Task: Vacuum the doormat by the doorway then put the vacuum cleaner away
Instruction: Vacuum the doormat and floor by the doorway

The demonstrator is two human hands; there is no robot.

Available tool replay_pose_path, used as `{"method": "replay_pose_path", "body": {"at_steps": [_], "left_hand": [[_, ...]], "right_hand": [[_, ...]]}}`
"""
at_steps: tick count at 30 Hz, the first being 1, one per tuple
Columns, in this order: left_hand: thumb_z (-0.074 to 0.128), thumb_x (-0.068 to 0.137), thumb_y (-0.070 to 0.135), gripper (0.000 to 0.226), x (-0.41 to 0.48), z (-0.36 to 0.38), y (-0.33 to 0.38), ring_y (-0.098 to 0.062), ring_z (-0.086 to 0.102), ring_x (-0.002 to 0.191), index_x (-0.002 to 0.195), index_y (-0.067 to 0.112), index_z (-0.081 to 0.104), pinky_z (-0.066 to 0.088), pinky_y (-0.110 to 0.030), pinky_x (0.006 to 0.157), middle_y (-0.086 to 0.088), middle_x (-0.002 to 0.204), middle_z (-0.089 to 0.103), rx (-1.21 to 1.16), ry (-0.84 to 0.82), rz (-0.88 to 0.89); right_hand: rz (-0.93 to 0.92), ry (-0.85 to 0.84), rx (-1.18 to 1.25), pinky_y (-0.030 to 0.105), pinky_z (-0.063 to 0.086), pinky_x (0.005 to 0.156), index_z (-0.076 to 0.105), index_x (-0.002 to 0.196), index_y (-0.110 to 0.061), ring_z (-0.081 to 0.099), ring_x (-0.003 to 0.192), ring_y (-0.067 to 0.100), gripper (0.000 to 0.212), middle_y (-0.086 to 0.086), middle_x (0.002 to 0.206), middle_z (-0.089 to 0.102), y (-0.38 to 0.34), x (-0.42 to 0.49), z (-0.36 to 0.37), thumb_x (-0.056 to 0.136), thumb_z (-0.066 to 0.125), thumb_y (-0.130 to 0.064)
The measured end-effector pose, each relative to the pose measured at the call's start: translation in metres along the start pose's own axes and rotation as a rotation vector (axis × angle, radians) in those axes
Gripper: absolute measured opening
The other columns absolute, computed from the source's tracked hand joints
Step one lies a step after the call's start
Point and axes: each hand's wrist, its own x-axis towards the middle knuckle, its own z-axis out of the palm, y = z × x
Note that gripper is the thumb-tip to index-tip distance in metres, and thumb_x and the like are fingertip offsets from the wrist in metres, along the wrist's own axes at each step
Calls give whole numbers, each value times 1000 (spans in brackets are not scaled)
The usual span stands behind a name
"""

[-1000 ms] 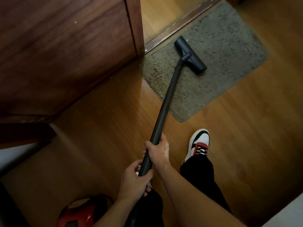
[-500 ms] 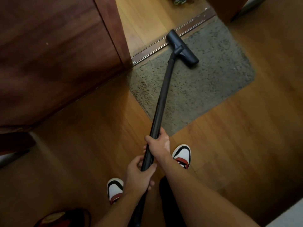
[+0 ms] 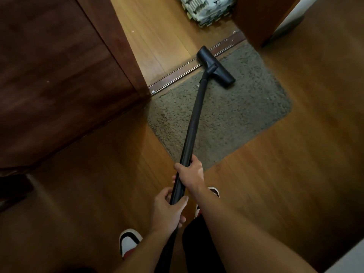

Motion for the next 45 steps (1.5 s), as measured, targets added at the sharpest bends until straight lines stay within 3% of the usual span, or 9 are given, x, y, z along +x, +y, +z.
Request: {"method": "replay_pose_path", "body": {"at_steps": [7, 14, 20, 25, 32, 35, 38, 45], "left_hand": [[75, 89, 25, 17, -17, -48, -37, -16, 64, 49, 102, 25, 64, 52, -28, 49, -3, 83, 70, 10, -20, -46], [76, 87, 24, 17, -39, -105, -86, -22, 67, 54, 101, 24, 67, 53, -30, 51, -6, 75, 71, 34, -31, -89], [75, 88, 23, 15, -54, -150, -107, -23, 64, 54, 100, 22, 67, 52, -30, 51, -18, 74, 72, 45, -51, -132], [77, 86, 25, 16, -61, -170, -109, -20, 65, 52, 99, 22, 68, 51, -28, 49, -12, 75, 74, 51, -39, -135], [74, 89, 23, 11, -60, -160, -101, -22, 64, 54, 97, 19, 68, 53, -30, 51, -18, 75, 72, 46, -51, -122], [75, 88, 24, 12, -55, -149, -96, -22, 65, 54, 93, 16, 67, 53, -31, 52, -13, 69, 71, 42, -45, -136], [76, 87, 27, 15, -48, -136, -88, -24, 65, 54, 92, 15, 67, 51, -30, 54, -8, 60, 67, 51, -55, -150], [74, 89, 29, 11, -38, -90, -52, -20, 64, 52, 99, 30, 69, 50, -29, 51, -9, 66, 71, 54, -29, -72]], "right_hand": [[29, -8, 3, 31, 55, 46, 48, 122, -13, 64, 48, 16, 35, 11, 80, 62, 29, -36, 43, 93, 65, -8], [65, -10, 14, 31, 55, 45, 46, 114, -19, 63, 47, 18, 31, 16, 87, 63, 65, -83, 93, 93, 66, -8], [96, -20, 52, 28, 53, 43, 44, 121, -17, 61, 45, 16, 34, 13, 83, 64, 79, -117, 131, 95, 65, -8], [89, -38, 72, 30, 55, 45, 41, 124, -21, 60, 45, 17, 39, 15, 86, 62, 80, -130, 149, 95, 64, -6], [91, -20, 43, 32, 57, 47, 45, 121, -17, 62, 49, 19, 34, 16, 88, 63, 74, -121, 141, 95, 64, -8], [112, -29, 26, 37, 60, 52, 45, 127, -14, 65, 52, 20, 38, 16, 88, 65, 70, -112, 133, 95, 65, -10], [105, -40, 26, 31, 56, 47, 45, 126, -13, 64, 48, 18, 36, 16, 84, 65, 62, -103, 119, 96, 64, -9], [85, -36, 9, 32, 57, 48, 45, 124, -16, 66, 50, 19, 35, 15, 81, 67, 34, -72, 75, 95, 63, -10]]}}
